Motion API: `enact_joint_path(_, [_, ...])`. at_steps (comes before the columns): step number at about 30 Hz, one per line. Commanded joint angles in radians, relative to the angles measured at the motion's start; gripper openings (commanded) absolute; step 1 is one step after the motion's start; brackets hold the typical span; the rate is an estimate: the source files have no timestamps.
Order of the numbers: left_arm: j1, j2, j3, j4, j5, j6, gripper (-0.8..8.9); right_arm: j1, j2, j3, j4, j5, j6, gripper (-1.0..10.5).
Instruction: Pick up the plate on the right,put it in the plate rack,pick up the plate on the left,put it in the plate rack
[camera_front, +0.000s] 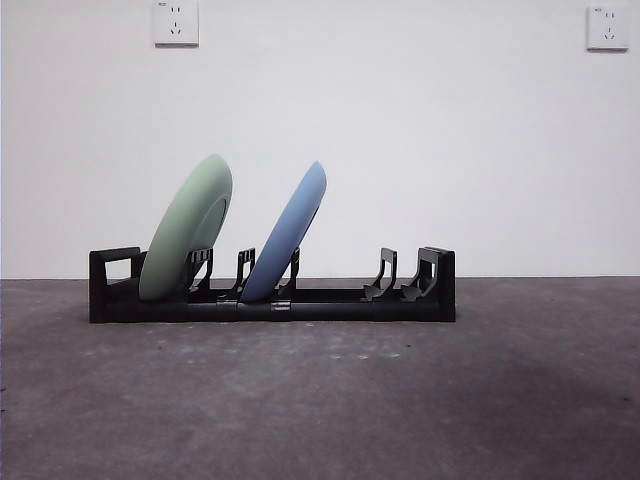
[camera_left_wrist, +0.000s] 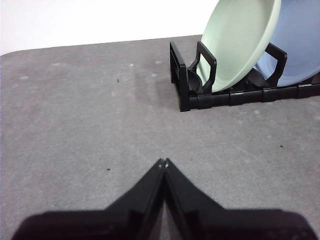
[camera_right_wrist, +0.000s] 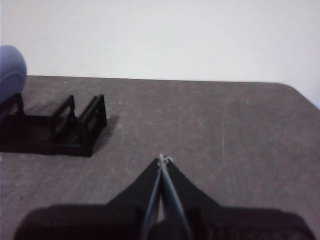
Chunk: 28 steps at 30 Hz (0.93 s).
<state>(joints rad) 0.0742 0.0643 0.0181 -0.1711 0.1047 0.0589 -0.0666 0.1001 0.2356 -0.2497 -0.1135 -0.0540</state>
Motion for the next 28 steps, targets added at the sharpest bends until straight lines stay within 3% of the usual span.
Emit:
enact_joint_path(1, [0.003, 0.001, -0.009, 0.007, 0.003, -0.006, -0.03, -0.001, -0.043, -0.067, 0.021, 0.003, 0.032, 0.0])
enact_joint_path(10, [0.003, 0.002, -0.009, 0.007, 0.003, -0.006, -0.04, -0.001, -0.092, -0.203, 0.023, 0.002, 0.036, 0.0])
enact_joint_path(28, [0.003, 0.003, -0.009, 0.007, 0.003, -0.006, -0.03, 0.000, -0.092, -0.209, 0.041, 0.017, 0.025, 0.0])
